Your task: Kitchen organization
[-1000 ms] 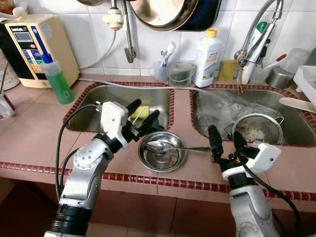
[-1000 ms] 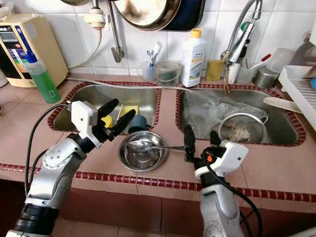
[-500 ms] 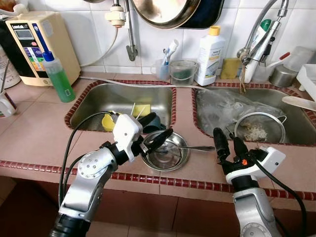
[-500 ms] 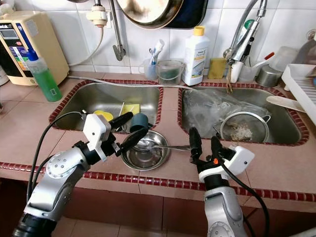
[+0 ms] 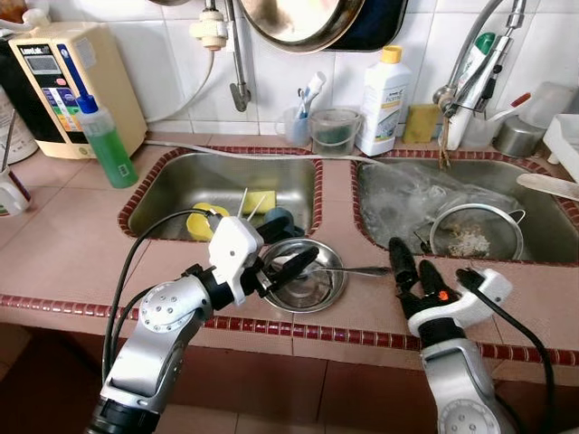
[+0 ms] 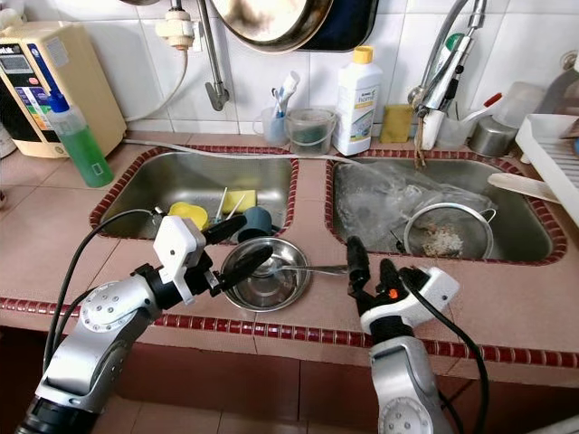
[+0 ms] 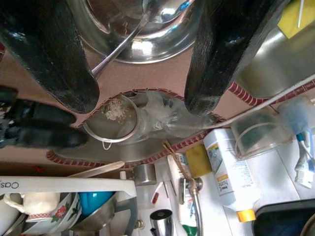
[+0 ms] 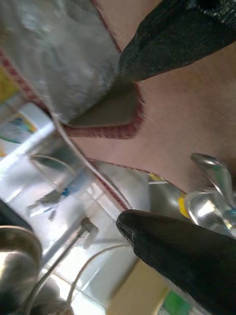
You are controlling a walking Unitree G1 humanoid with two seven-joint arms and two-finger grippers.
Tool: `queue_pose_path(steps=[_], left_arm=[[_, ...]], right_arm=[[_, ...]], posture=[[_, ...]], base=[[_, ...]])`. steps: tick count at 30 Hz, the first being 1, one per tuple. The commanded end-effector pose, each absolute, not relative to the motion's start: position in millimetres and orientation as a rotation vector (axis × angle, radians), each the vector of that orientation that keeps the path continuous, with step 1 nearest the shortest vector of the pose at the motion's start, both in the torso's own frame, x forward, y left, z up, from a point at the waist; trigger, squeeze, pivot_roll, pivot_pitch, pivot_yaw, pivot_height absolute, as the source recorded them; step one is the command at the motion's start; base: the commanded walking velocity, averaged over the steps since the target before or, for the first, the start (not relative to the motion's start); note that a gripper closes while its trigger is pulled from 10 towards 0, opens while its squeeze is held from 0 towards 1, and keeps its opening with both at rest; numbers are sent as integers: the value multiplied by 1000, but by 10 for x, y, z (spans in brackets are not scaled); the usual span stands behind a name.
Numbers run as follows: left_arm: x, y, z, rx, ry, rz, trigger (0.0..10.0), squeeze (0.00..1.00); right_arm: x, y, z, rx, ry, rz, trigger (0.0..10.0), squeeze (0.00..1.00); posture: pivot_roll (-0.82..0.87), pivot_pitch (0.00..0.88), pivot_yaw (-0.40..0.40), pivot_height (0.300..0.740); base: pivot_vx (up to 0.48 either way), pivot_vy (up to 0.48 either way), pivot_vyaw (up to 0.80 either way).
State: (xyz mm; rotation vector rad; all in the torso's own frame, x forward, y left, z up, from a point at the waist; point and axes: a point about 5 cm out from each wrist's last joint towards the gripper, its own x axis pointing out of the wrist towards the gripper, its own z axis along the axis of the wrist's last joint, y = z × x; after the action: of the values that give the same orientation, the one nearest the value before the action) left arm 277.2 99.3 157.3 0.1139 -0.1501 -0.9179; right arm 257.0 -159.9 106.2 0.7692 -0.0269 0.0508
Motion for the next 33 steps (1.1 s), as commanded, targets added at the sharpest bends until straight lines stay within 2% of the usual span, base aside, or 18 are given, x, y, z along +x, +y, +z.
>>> queue_pose_path(steps=[1, 6, 11, 17, 29, 33], left_arm=[[2765, 977, 1622, 127, -157, -929, 10000, 0], [2771, 984, 1658, 124, -159, -927, 10000, 0], [2763, 977, 1679, 120, -162, -923, 10000, 0], [2736, 977, 1693, 106, -164, -904, 10000, 0], [2697, 1023, 1727, 105, -156, -905, 10000, 0], [2651, 1022, 1716, 100, -145, -945, 10000, 0]], right_arm=[[2676, -1482, 1147, 874, -51, 63, 10000, 0], [2850, -1400, 1215, 954, -28, 86, 10000, 0], [2878, -1353, 1173, 999, 14, 75, 10000, 0], [2783, -1264, 1081, 982, 69, 103, 10000, 0], [2449, -1337, 1100, 994, 124, 87, 10000, 0], [2420, -1336, 1086, 988, 134, 95, 10000, 0]], posture=[[-211, 9, 84, 740], [-200, 13, 81, 740], [-193, 14, 76, 740], [-187, 24, 72, 740], [-190, 55, 68, 740], [-193, 62, 69, 740]], base=[[0, 0, 0], [0, 0, 0], [0, 0, 0], [0, 0, 0], [0, 0, 0], [0, 0, 0]])
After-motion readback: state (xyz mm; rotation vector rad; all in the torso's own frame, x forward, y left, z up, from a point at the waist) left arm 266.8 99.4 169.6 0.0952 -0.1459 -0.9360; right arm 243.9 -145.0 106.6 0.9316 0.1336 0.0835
